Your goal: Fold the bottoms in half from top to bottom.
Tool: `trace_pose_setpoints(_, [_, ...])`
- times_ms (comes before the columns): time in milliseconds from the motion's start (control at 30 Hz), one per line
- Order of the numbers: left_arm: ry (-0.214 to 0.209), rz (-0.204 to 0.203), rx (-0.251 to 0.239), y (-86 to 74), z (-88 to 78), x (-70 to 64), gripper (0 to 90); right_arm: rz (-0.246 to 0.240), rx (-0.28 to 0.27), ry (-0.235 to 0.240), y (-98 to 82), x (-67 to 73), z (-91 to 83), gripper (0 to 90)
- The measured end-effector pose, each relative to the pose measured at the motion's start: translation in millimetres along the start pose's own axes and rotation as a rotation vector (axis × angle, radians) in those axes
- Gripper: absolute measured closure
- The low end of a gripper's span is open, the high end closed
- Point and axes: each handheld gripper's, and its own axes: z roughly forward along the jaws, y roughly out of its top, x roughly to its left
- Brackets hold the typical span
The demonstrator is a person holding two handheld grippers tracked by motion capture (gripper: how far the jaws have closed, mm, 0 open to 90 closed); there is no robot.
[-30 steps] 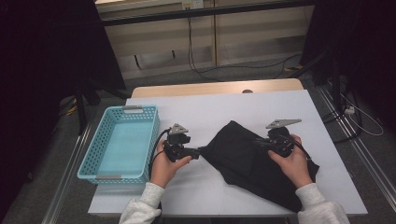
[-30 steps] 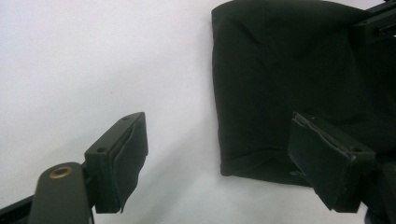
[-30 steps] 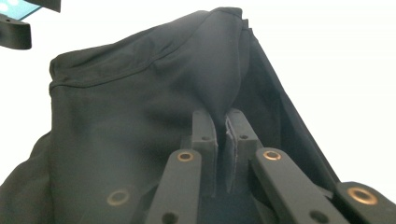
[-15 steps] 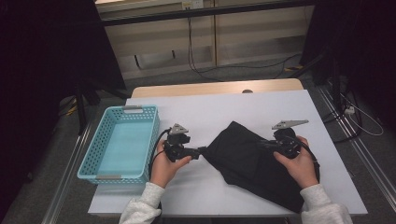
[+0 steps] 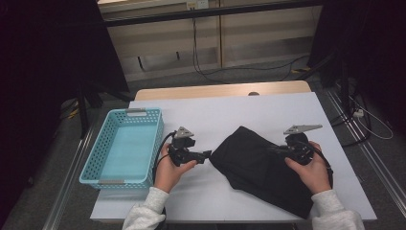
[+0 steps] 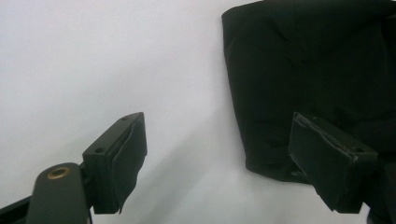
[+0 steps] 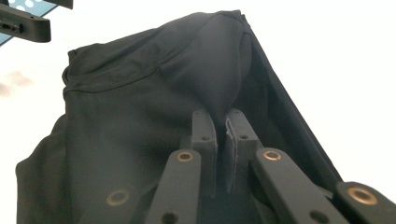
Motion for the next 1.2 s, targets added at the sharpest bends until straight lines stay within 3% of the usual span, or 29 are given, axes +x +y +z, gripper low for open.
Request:
trace_pose_setpoints(300, [-0.013,0.015,0.022,0.2,3.0,-0.4,16.0,-0.003,0.007,0.004,-2.5,-0.6,-2.7,84.9])
trace_pose_setpoints(533, [-0.009,0.009,0.013,0.7,3.0,-0.5,14.7,-0.008,0.012,0.007,-4.3,-0.2,-5.0,84.9])
trace_pose_setpoints(1200, [-0.019,0.029,0.028,-0.7,3.1,-0.8,13.4,0.019,0.001,0.013,-10.2,-4.5,-19.3,84.9])
